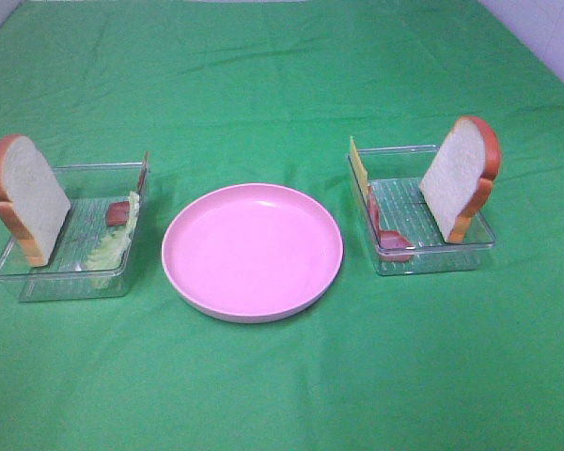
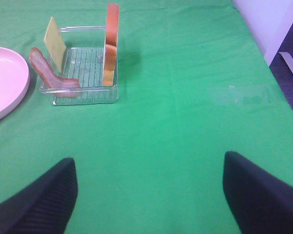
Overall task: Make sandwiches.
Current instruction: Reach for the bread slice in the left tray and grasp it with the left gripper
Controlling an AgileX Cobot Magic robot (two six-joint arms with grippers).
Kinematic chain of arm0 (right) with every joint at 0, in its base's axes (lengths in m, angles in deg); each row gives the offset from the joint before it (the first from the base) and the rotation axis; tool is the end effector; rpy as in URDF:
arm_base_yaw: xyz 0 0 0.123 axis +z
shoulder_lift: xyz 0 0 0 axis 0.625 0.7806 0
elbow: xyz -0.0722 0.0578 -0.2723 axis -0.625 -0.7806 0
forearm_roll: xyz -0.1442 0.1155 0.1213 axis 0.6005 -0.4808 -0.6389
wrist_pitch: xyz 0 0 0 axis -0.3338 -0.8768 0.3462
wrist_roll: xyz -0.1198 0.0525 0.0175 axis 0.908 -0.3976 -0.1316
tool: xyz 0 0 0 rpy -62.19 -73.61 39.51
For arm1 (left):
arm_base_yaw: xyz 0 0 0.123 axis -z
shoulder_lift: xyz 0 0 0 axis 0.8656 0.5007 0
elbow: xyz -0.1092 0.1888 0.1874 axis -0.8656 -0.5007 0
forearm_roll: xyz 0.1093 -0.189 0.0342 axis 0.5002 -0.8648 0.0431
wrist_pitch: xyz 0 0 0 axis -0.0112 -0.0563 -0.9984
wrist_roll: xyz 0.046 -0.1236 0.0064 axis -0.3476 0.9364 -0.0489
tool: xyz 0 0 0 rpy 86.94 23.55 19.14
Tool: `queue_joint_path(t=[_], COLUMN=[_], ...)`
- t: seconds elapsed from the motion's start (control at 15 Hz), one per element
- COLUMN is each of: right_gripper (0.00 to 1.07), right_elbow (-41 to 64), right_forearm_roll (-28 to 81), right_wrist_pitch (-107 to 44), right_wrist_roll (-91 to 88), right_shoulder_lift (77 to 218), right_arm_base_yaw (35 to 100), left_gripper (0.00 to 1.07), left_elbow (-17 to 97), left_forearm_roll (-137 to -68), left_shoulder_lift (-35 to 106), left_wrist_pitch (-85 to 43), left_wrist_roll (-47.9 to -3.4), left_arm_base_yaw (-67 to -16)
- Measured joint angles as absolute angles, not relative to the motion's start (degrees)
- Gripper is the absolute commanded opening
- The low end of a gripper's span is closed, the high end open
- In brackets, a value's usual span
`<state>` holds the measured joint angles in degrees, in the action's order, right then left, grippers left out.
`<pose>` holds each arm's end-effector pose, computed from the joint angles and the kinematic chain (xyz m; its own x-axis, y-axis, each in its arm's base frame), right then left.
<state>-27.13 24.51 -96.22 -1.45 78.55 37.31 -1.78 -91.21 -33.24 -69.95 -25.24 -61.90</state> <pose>-0.0007 0.0045 0.2452 -0.4486 -0.0475 -0.8925 -0.0328 0.9988 -0.0367 0.0016 -0.0068 0.2448 -0.4423 0.0147 -0.8968 0.0251 0.9997 0.0040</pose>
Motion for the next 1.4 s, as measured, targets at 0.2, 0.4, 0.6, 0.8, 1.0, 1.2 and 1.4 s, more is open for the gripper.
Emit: queue_joint_path(t=[0.2,0.4,0.6,0.8,1.0,1.2,1.4], right_gripper=[0.77,0.77,0.77,0.77,0.77,0.77,0.77], right_elbow=[-27.13,-27.13,-27.13,-27.13,-27.13,-27.13,-27.13], right_forearm_roll=[24.51,24.51,24.51,24.51,24.51,24.51,24.51], right_wrist_pitch=[-96.22,-96.22,-96.22,-96.22,-96.22,-96.22,-96.22], right_wrist_roll=[-1.45,-1.45,-1.45,-1.45,-1.45,-1.45,-1.45], right_shoulder_lift=[78.55,78.55,78.55,78.55,78.55,78.55,78.55], right_arm_base_yaw=[37.31,37.31,37.31,37.31,37.31,37.31,37.31], left_gripper=[0.67,0.67,0.67,0.67,0.67,0.67,0.67], left_elbow=[-1.78,-1.78,-1.78,-1.78,-1.78,-1.78,-1.78], left_forearm_roll=[-91.21,-91.21,-91.21,-91.21,-91.21,-91.21,-91.21], left_shoulder_lift=[-33.24,-33.24,-33.24,-33.24,-33.24,-33.24,-33.24], left_wrist_pitch=[-69.95,-69.95,-69.95,-69.95,-69.95,-69.95,-69.95], left_wrist_roll=[-25.24,-25.24,-25.24,-25.24,-25.24,-25.24,-25.24], left_arm_base_yaw=[-61.9,-61.9,-61.9,-61.9,-61.9,-61.9,-61.9])
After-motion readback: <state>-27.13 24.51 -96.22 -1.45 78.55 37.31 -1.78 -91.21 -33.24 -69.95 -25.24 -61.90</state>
